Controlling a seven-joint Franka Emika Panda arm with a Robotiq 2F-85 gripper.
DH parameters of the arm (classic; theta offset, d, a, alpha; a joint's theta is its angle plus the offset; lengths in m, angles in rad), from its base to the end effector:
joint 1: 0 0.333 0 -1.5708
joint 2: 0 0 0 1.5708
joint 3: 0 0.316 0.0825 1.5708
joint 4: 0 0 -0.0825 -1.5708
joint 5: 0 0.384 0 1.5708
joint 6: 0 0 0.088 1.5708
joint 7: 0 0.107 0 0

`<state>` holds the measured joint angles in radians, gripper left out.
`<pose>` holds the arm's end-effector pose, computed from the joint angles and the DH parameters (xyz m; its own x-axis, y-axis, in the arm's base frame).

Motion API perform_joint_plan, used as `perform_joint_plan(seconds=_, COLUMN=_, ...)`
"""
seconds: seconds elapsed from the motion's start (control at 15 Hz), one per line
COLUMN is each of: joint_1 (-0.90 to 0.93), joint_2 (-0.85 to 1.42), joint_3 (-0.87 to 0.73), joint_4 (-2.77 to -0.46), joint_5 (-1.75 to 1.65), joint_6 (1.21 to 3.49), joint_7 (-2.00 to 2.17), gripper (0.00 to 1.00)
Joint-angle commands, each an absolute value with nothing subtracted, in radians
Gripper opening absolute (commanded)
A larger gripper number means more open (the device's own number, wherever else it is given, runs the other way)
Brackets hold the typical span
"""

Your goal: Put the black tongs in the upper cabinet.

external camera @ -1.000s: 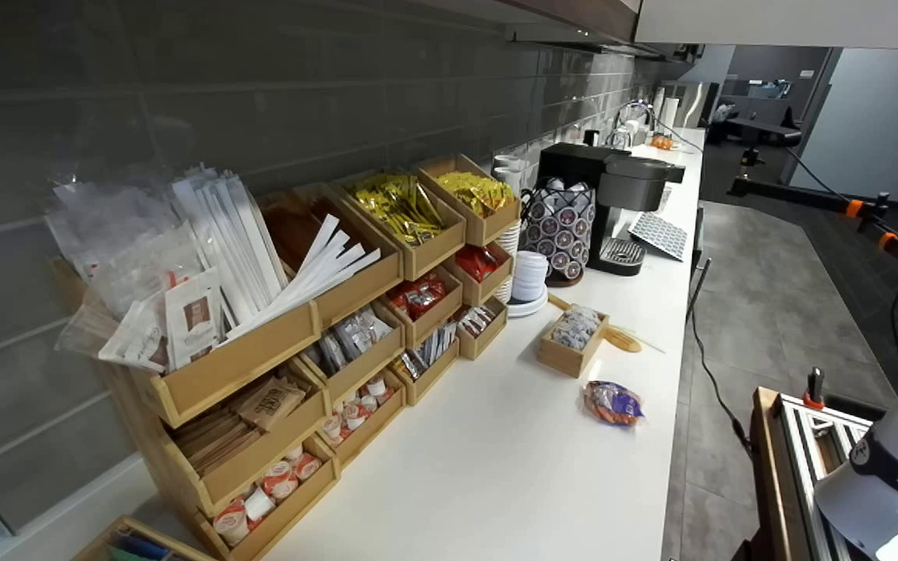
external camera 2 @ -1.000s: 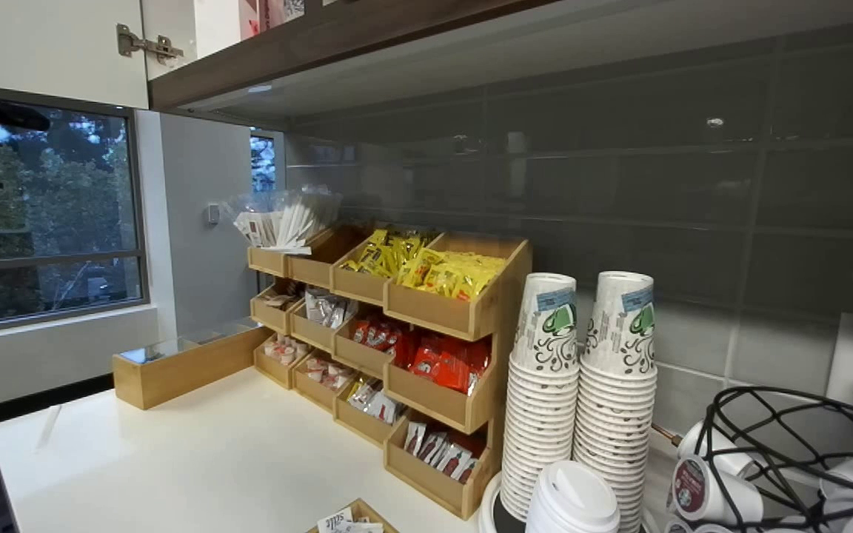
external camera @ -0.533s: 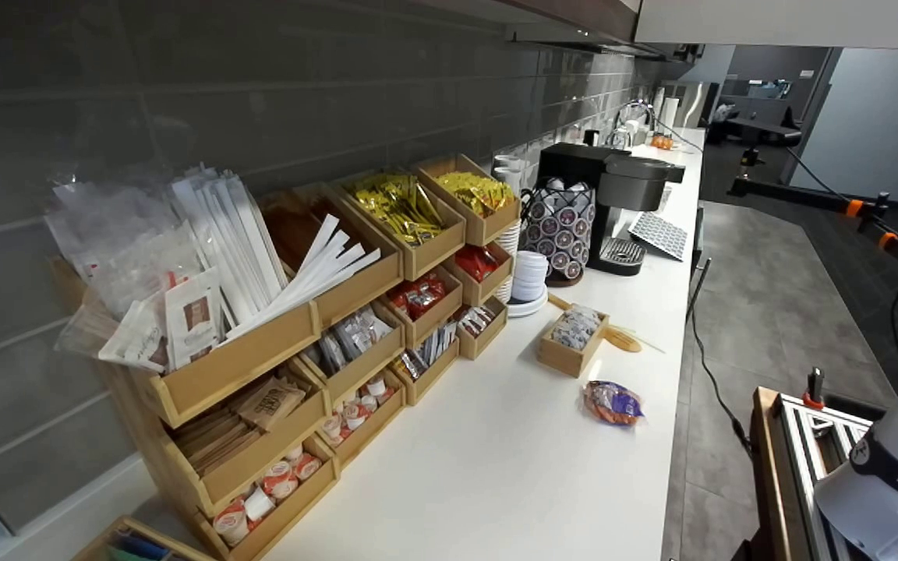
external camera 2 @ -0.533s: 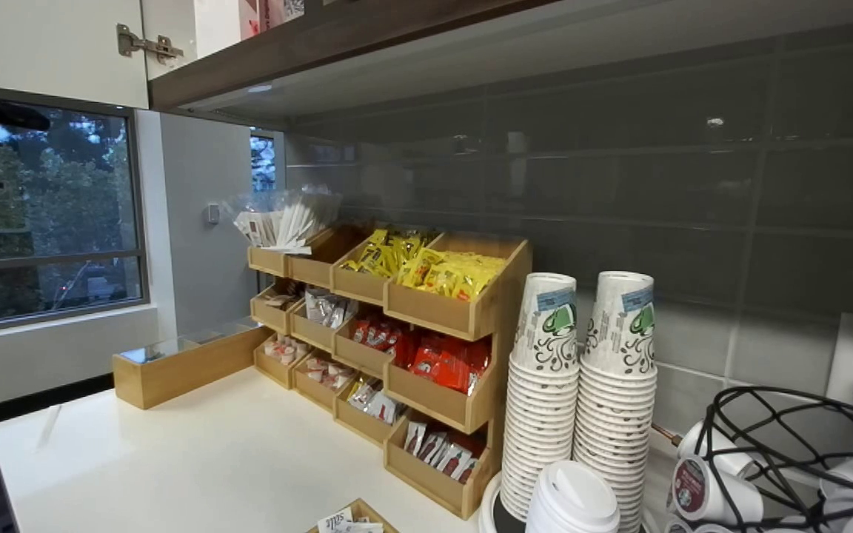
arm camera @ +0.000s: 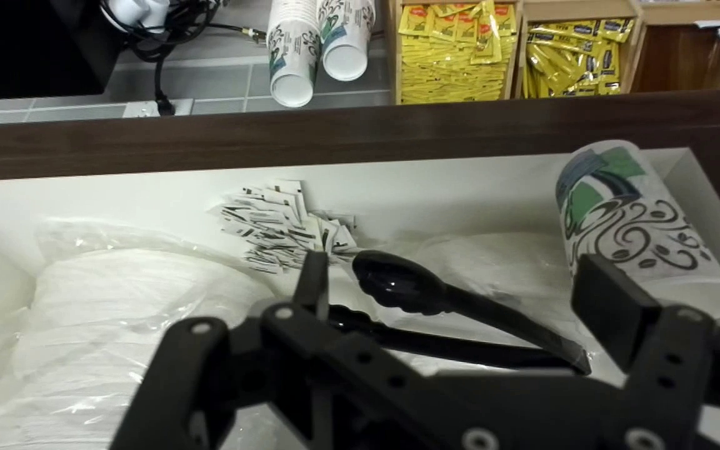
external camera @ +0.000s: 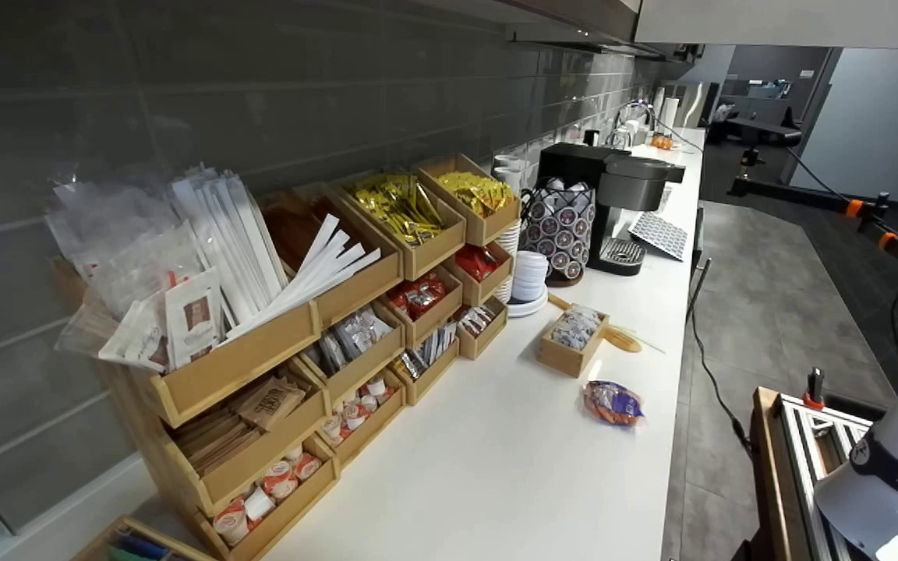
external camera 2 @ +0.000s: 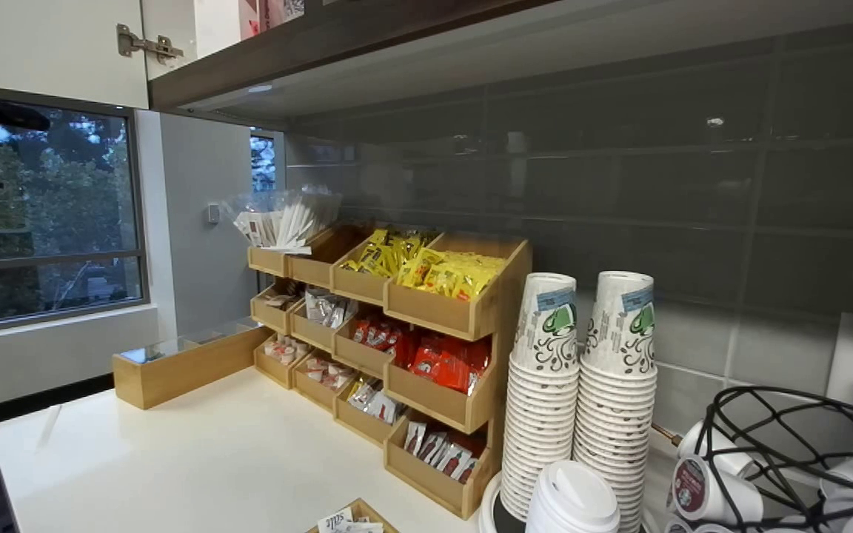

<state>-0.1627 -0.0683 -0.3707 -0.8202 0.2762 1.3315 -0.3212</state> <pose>0.3493 -0.1841 0.9515 0.8047 -0.0674 0.5898 -0.0644 -0.9976 -0.0260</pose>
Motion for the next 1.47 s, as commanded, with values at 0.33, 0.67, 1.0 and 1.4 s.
perform_joint_plan(seconds=0.33, joint_1=-0.152, joint_2=-0.280, joint_3=-0.300, joint_4=-1.180, joint_5=0.241, joint_6=1.481, joint_7=-0.414, gripper=1.00)
perform_joint_plan(seconds=0.67, joint_1=-0.162, joint_2=-0.376, joint_3=-0.266, joint_4=-1.351, joint_5=0.225, joint_6=1.576, joint_7=-0.442, gripper=1.00)
perform_joint_plan(seconds=1.0, joint_1=-0.172, joint_2=-0.443, joint_3=-0.243, joint_4=-1.482, joint_5=0.217, joint_6=1.686, joint_7=-0.436, gripper=1.00)
perform_joint_plan(seconds=1.4, joint_1=-0.128, joint_2=-0.426, joint_3=-0.270, joint_4=-1.467, joint_5=0.202, joint_6=1.696, joint_7=-0.424, gripper=1.00)
